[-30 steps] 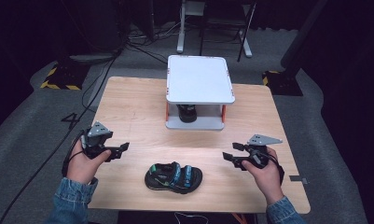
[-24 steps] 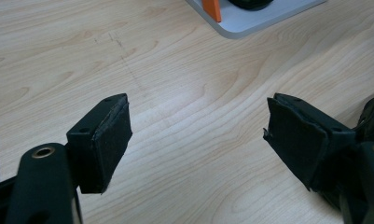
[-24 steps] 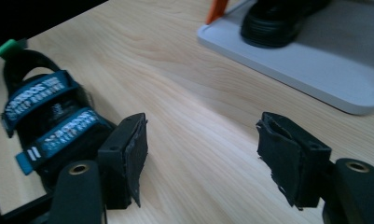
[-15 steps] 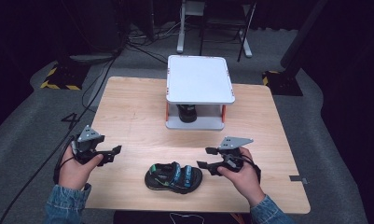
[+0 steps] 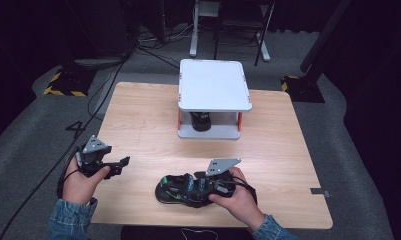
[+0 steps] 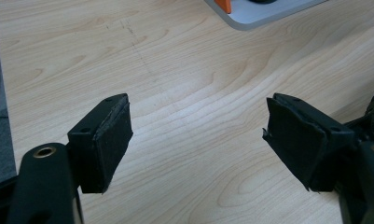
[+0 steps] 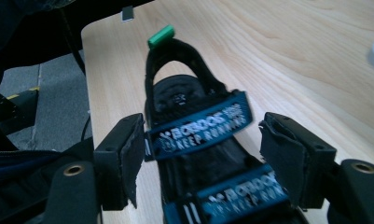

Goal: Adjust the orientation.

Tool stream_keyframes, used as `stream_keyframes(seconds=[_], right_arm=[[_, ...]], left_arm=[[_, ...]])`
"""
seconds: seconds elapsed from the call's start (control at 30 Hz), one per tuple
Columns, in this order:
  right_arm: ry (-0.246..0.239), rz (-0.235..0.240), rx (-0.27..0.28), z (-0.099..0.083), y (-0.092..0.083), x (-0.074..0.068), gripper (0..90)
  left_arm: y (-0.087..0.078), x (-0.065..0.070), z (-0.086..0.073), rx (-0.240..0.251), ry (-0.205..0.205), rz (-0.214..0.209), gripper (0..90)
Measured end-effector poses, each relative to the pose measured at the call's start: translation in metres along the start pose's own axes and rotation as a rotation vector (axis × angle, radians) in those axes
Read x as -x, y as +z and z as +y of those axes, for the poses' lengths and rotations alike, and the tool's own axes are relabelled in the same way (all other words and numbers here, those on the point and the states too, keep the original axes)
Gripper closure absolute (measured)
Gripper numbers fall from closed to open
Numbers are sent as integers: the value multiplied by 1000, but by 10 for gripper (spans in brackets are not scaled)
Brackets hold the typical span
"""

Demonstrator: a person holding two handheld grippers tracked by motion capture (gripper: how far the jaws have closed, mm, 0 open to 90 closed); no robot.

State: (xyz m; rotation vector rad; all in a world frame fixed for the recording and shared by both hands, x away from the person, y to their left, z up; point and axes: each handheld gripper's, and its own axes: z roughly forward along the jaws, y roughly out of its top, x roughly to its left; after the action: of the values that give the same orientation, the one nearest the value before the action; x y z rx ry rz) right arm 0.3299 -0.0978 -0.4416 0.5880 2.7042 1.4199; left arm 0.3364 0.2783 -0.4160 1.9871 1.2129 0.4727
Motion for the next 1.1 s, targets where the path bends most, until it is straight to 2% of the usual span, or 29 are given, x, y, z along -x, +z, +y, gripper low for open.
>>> stream_keyframes(seconds=[0.07,0.23,0.3,0.4,0.43,0.53,0.6,0.63,0.67,0.73,0.8,0.93,1.07,1.1], right_arm=[[-6,2,-7,0,6,-2,284],[-38,-32,-20,-1,13,-7,259],[-46,-65,-29,0,16,-9,304],[-51,-85,-29,0,17,-10,345],[-53,-89,-32,0,17,-10,369],[-69,-91,-42,2,15,-12,520],[-68,-54,-50,2,13,-13,651],[-68,-54,-50,2,13,-13,651],[-85,-39,-54,2,13,-14,688],[-109,-41,-77,4,10,-15,703],[-127,-55,-90,6,5,-12,704],[-110,-75,-61,8,-11,2,702],[-79,-134,-20,8,-37,25,699],[-79,-134,-20,8,-37,25,699]], left_arm=[[1,0,0,-4,-3,-2,229],[4,1,0,-4,-6,-6,229],[6,1,-1,-13,-3,-12,229],[9,1,-1,-19,-4,-12,229],[9,0,-1,-21,0,-13,229],[11,1,-1,-21,-8,-15,229],[11,0,-1,-19,-4,-15,229],[11,0,-1,-19,-4,-15,230],[11,0,-1,-17,-6,-16,229],[10,-1,-1,-14,-10,-18,230],[9,-2,-2,-12,-8,-16,230],[9,-5,-2,-7,-20,-14,232],[8,-7,-3,-5,-25,-14,235],[8,-7,-3,-5,-25,-14,235]])
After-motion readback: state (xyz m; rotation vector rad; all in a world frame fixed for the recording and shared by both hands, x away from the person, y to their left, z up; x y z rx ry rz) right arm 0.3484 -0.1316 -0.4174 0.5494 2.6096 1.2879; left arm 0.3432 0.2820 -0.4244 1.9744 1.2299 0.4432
